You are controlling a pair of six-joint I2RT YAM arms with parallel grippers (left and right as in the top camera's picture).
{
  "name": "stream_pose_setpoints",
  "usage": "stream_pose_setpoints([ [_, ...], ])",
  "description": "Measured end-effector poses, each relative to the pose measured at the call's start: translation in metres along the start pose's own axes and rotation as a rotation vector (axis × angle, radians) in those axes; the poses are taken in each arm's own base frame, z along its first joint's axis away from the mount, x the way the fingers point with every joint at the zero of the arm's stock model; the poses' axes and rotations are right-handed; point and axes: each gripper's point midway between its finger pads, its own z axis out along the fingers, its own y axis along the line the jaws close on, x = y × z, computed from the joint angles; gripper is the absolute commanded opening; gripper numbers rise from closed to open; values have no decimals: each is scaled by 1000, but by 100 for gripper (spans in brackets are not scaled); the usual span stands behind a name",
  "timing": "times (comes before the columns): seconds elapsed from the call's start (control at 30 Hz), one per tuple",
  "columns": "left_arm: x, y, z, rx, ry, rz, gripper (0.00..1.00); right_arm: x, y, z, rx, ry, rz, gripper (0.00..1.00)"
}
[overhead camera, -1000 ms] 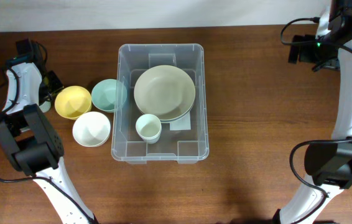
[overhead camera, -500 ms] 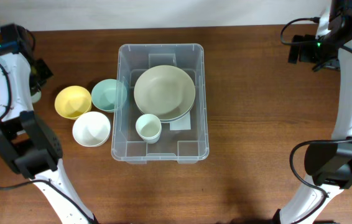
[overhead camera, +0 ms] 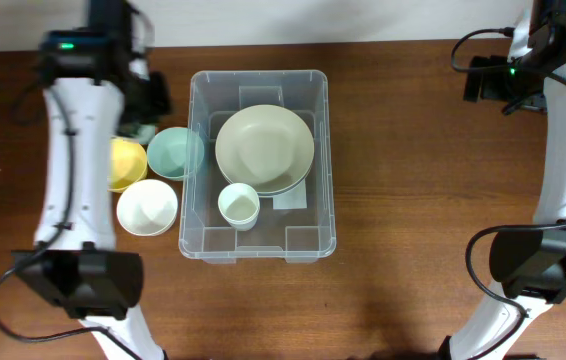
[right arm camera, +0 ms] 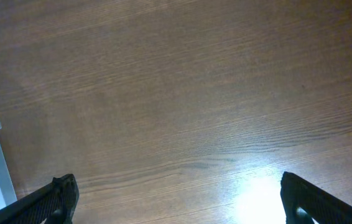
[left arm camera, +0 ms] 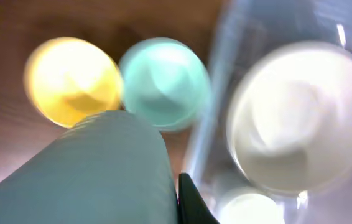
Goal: Pack container
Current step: 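Grasp the pale green cup with the left gripper, then carry the pale green cup into the container beside the cream cup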
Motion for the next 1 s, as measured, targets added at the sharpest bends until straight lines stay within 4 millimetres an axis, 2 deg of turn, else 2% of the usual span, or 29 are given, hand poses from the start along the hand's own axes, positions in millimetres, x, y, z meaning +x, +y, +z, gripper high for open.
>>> stream_pose_setpoints([
  [0.13, 38, -47, -2, 15, 89, 140, 1, 0, 0, 0, 0, 0, 0, 99],
  [0.3, 83, -95, -7, 25, 163, 303, 1, 0, 0, 0, 0, 0, 0, 99],
  [0.53, 122, -143, -11, 53, 184, 462, 1, 0, 0, 0, 0, 0, 0, 99],
  [0.63, 136, -148, -6, 41, 214, 496, 1, 0, 0, 0, 0, 0, 0, 99],
  [0.8, 156, -136, 21, -14, 311, 506, 1, 0, 0, 0, 0, 0, 0, 99],
  [1.0, 158, -138, 49, -20, 307, 506, 1, 0, 0, 0, 0, 0, 0, 99],
])
